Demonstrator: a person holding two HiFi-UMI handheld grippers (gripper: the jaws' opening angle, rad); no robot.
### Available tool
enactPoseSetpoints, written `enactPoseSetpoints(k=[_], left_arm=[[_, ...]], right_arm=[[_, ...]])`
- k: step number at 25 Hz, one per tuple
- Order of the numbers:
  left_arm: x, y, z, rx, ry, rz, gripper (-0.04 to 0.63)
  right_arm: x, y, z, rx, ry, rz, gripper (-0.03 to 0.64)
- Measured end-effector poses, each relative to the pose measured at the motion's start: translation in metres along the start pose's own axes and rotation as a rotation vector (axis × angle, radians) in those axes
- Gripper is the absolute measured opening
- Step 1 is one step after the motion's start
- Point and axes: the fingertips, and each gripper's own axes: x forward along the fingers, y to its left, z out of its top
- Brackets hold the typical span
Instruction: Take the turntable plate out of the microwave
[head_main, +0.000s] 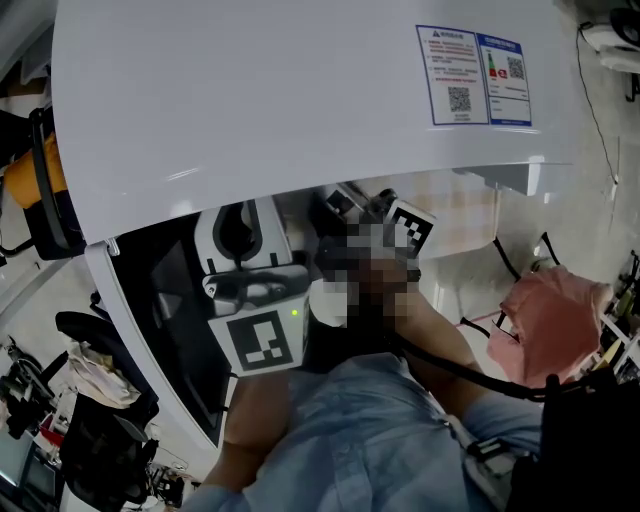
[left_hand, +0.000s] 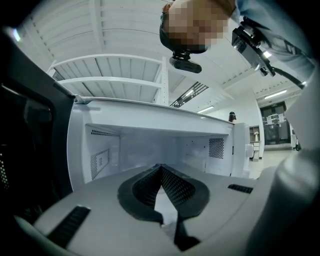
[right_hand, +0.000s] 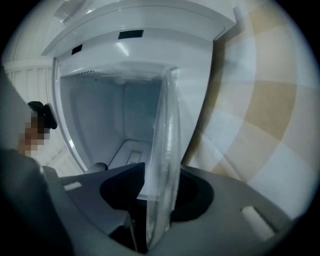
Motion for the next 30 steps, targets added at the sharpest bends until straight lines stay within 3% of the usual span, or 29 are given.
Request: enactPoseSetpoints(k=[7,9,12,30], left_arm=[[0.000,0.005,0.001,-0.006,-0.002,0.011,0.008],[0.000,0.004,0.001,-0.006,-0.004,0.009,0.008],[-0.002,0.003,0.002,-0.002,-0.005,0.007,0.008],[-0.027,0.003,0.001,0.001,-0.010,0.001,0.008]], right_arm=[[0.004,-0.006,0.001,0.027,0.005,-0.020,0.095],[0.004,-0.005,0.001,0.028,0.006,-0.001,0.093],[0.003,-0.002,0.000,0.069,-0.015,0.054,0.029],[-0.012,0.001,-0.009,0.081,-0.032,0.076,0.026]])
